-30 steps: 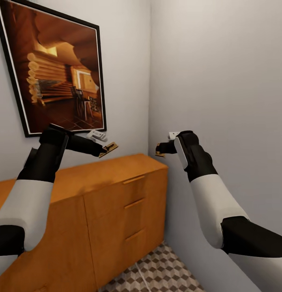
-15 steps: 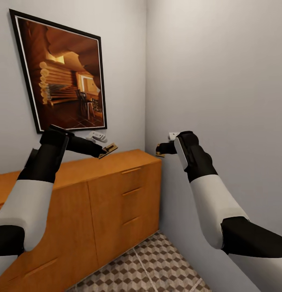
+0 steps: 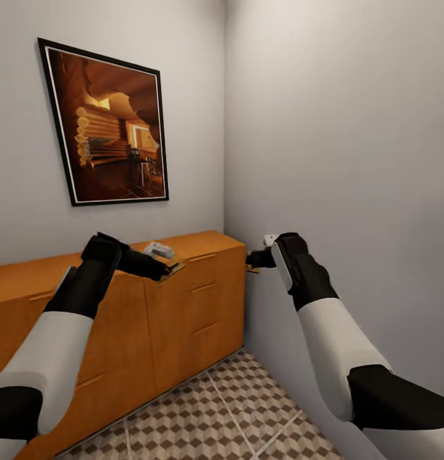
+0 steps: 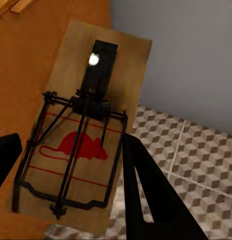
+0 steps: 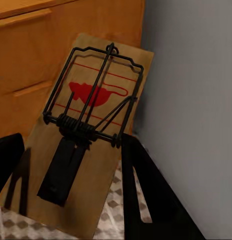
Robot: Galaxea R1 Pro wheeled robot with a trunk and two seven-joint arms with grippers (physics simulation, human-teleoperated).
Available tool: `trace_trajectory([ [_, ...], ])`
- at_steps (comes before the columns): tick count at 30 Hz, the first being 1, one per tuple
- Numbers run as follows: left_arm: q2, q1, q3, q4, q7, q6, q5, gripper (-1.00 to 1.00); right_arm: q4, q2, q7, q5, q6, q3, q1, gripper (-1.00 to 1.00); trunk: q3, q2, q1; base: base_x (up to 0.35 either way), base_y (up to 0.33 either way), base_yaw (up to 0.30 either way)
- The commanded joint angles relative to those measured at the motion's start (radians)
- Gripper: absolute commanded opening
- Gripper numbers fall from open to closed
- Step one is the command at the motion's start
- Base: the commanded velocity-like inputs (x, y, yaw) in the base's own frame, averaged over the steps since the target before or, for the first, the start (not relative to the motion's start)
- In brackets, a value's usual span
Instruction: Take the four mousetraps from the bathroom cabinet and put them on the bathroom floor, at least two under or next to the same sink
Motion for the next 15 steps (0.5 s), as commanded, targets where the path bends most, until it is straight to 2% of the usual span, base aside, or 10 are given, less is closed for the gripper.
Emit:
trace_trajectory([
  [1,-0.006,0.02,-0.001,0.011,0.017,0.005,-0.007,-1.0,0.003,0.0,-0.005,0.0,0.004,0.002,0.019,-1.0,-0.001,-0.001,-0.001,-0.335,-0.085,0.0],
  [2,-0.021,0.061,0.0,0.037,0.08,0.001,-0.003,-1.0,0.014,0.0,-0.006,0.002,0.004,0.008,0.06,-1.0,-0.001,-0.001,-0.001,-0.335,-0.084,0.0],
  [3,-0.029,0.082,0.003,0.052,0.114,-0.001,-0.001,-1.0,0.019,0.0,-0.007,0.004,0.004,0.013,0.083,-1.0,-0.001,-0.001,-0.001,-0.335,-0.083,0.0],
  [4,-0.045,0.12,0.015,0.082,0.184,-0.004,0.005,-1.0,0.031,0.0,-0.009,0.013,0.004,0.03,0.127,-1.0,-0.001,-0.001,-0.001,-0.335,-0.076,0.0],
  [6,-0.061,0.156,0.038,0.115,0.253,-0.006,0.018,-1.0,0.046,0.0,-0.011,0.027,0.004,0.048,0.169,-1.0,-0.001,-0.001,-0.001,-0.336,-0.059,0.0],
  [7,-0.08,0.188,0.07,0.151,0.317,-0.008,0.038,-1.0,0.062,0.0,-0.013,0.044,0.004,0.062,0.207,-1.0,-0.001,-0.001,-0.001,-0.34,-0.034,0.0],
  [9,-0.107,0.227,0.123,0.215,0.403,-0.012,0.077,-1.0,0.092,0.0,-0.015,0.072,0.004,0.074,0.261,-1.0,-0.001,-0.001,-0.001,-0.341,-0.022,0.0],
  [11,-0.119,0.247,0.156,0.262,0.456,-0.025,0.105,-1.0,0.114,0.0,-0.015,0.087,-0.008,0.078,0.295,-1.0,-0.001,-0.001,-0.001,-0.343,-0.012,0.0],
  [14,-0.133,0.271,0.21,0.375,0.559,-0.107,0.152,-1.0,0.176,0.0,-0.016,0.106,-0.07,0.082,0.352,-1.0,-0.001,-0.001,-0.001,-0.343,-0.006,0.0],
  [15,-0.136,0.279,0.236,0.45,0.616,-0.171,0.171,-1.0,0.22,0.0,-0.017,0.111,-0.104,0.084,0.373,-1.0,-0.001,-0.001,-0.001,-0.344,-0.003,0.0],
])
